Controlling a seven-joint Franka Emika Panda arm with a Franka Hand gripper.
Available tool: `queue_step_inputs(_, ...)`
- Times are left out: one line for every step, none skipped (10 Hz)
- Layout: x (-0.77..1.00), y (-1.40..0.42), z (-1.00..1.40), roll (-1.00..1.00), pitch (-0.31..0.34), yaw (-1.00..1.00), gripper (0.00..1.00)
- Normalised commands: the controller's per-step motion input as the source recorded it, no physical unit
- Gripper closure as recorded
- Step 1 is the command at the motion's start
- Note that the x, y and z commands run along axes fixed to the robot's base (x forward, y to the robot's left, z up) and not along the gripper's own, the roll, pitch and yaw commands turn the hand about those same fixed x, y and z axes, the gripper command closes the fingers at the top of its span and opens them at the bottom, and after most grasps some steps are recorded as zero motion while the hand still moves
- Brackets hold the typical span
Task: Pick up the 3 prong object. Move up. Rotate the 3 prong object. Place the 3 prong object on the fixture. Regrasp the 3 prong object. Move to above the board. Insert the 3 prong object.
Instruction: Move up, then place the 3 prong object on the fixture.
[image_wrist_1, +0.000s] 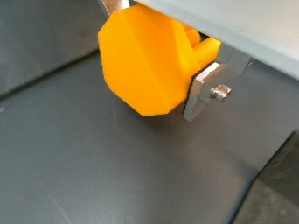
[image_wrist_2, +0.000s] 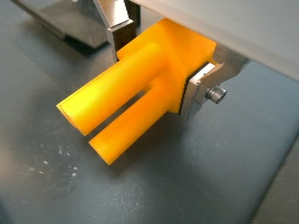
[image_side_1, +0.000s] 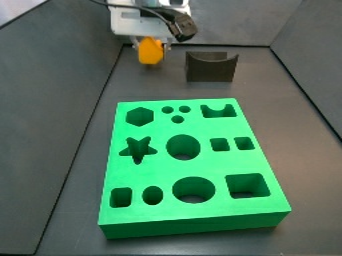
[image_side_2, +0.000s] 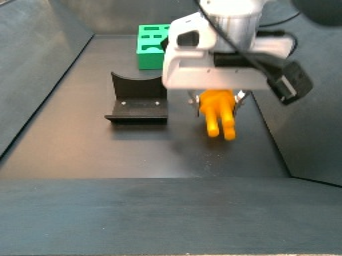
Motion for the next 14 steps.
queue_step_inputs(-0.02,-0.01,0.45,-0.07,0.042,0.01,1.0)
queue_step_inputs(-0.01,-0.01,0.32,-0.09,0.048,0.01,1.0)
queue_step_inputs(0.0,0.0,1.0,0.0,0.0,0.0,1.0)
queue_step_inputs(0.0,0.0,1.0,-0.02,-0.004,-0.01,1.0)
queue_step_inputs(-0.01,0.0,1.0,-0.05,0.005,0.0,1.0)
queue_step_inputs(-0.01,0.0,1.0,-0.06,0.011,0.0,1.0)
queue_step_inputs(-0.01,0.0,1.0,-0.09,0.025,0.0,1.0)
queue_step_inputs(-0.02,0.0,1.0,-0.11,0.032,0.0,1.0)
queue_step_inputs(-0.02,0.0,1.0,-0.13,0.035,-0.01,1.0)
queue_step_inputs(-0.02,0.0,1.0,-0.14,0.036,-0.02,1.0)
queue_step_inputs(-0.03,0.0,1.0,-0.15,0.035,-0.02,1.0)
queue_step_inputs(-0.03,0.0,0.96,-0.15,0.035,-0.02,1.0)
queue_step_inputs(-0.02,0.0,0.8,-0.14,0.036,-0.02,1.0)
queue_step_inputs(-0.01,-0.01,0.71,-0.14,0.04,-0.02,1.0)
